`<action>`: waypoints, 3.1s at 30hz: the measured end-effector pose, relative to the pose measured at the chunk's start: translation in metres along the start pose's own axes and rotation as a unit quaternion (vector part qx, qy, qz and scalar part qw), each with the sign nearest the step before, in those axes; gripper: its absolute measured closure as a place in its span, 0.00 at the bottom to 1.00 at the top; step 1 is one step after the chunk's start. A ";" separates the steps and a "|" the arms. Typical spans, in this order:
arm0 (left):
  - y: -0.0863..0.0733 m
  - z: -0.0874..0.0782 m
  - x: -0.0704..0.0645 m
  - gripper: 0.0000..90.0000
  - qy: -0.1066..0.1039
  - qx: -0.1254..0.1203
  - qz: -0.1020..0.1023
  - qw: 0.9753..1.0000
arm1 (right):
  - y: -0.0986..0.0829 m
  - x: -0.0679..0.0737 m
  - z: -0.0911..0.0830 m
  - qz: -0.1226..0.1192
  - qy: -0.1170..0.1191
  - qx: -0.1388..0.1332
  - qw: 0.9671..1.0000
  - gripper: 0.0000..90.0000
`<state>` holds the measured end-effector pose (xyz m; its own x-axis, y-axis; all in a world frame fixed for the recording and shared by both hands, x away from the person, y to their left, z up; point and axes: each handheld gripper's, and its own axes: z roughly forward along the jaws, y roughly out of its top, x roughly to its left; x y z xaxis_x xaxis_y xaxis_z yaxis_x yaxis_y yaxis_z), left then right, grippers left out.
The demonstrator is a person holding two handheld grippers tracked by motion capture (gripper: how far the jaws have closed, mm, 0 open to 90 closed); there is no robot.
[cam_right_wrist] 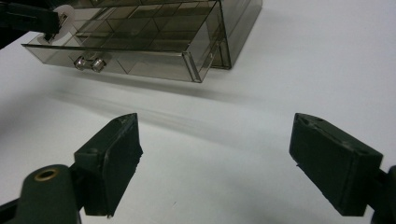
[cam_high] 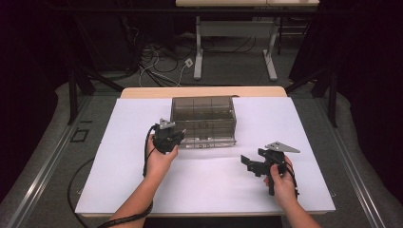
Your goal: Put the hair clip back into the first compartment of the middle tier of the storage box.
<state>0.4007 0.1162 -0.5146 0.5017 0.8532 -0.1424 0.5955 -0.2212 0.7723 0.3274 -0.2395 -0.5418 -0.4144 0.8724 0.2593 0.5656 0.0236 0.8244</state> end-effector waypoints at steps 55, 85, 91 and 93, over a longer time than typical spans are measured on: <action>0.001 -0.004 -0.005 0.58 -0.010 -0.042 0.007 0.999 | -0.001 -0.001 0.002 -0.008 -0.003 0.000 1.000 0.18; -0.002 -0.019 -0.009 0.41 -0.035 -0.047 -0.006 0.998 | -0.002 0.000 0.003 -0.010 0.001 0.006 1.000 0.18; -0.004 -0.021 -0.012 0.40 -0.038 -0.052 -0.006 0.998 | -0.002 0.000 0.003 -0.010 0.000 0.002 1.000 0.18; -0.004 -0.023 -0.013 0.40 -0.041 -0.051 -0.004 0.998 | -0.002 0.000 0.002 -0.010 0.002 0.005 1.000 0.18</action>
<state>0.3777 0.1171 -0.5021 0.5490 0.8127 -0.1953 0.5342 -0.1614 0.8298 0.3280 -0.2379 -0.5444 -0.4283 0.8700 0.2440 0.5645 0.0468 0.8241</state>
